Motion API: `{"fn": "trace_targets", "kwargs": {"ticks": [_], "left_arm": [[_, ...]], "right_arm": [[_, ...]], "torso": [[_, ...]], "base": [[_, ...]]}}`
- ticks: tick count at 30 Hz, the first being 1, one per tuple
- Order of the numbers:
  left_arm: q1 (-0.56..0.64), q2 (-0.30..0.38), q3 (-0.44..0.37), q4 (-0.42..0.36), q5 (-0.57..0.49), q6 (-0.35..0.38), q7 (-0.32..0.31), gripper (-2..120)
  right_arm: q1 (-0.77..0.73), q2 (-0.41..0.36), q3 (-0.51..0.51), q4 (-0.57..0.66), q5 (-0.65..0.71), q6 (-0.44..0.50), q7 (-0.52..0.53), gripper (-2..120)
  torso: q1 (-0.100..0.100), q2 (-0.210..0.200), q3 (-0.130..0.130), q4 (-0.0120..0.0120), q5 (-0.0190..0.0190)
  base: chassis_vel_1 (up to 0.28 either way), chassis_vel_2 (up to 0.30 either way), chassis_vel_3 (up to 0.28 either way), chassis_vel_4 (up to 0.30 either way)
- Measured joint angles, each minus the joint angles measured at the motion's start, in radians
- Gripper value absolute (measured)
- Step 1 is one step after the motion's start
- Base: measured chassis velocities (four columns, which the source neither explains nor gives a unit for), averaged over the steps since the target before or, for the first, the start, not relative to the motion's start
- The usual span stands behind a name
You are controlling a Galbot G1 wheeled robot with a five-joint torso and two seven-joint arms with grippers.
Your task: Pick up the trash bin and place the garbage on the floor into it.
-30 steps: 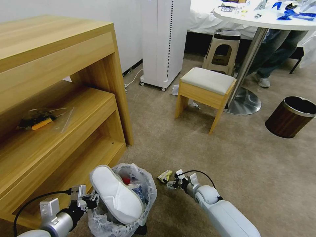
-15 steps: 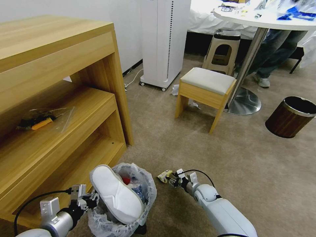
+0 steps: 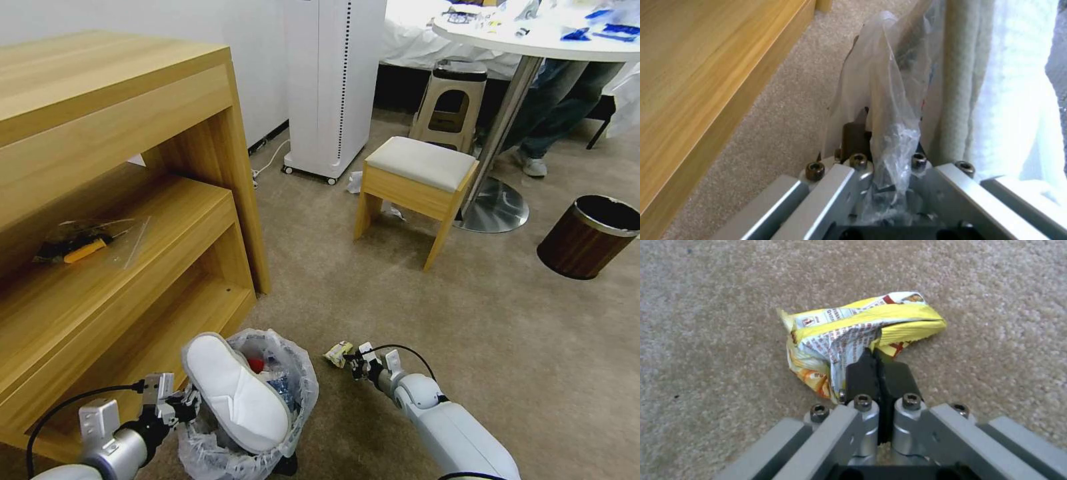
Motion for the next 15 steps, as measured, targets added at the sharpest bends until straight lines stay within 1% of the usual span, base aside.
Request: {"fn": "trace_targets", "kwargs": {"ticks": [7, 10, 11, 14, 15], "left_arm": [[0.001, 0.0, -0.002, -0.009, 0.0, 0.0, 0.0, 0], [0.004, -0.004, -0.002, -0.01, 0.0, 0.0, 0.0, 0], [0.004, -0.004, -0.002, -0.01, 0.0, 0.0, 0.0, 0], [0.003, -0.006, 0.0, -0.012, 0.001, -0.001, 0.0, 0], [0.003, -0.006, 0.0, -0.012, 0.001, -0.001, 0.0, 0]], "right_arm": [[-0.004, -0.006, 0.006, 0.019, 0.0, 0.008, 0.004, 0], [-0.027, -0.033, 0.005, 0.09, 0.016, 0.004, 0.014, 0], [-0.027, -0.033, 0.005, 0.09, 0.016, 0.004, 0.014, 0], [-0.052, -0.062, 0.001, 0.156, 0.035, -0.009, 0.022, 0], [-0.052, -0.062, 0.001, 0.156, 0.035, -0.009, 0.022, 0]], "torso": [[0.0, 0.0, 0.0, 0.0, 0.0001], [0.0, 0.0, 0.0, 0.0, 0.0], [0.0, 0.0, 0.0, 0.0, 0.0], [0.0, 0.0, 0.0, 0.0, 0.0], [0.0, 0.0, 0.0, 0.0, 0.0]], "base": [[0.0, 0.0, 0.0, 0.0], [0.0, 0.0, 0.0, 0.0], [0.0, 0.0, 0.0, 0.0], [0.0, 0.0, 0.0, 0.0], [0.0, 0.0, 0.0, 0.0]]}}
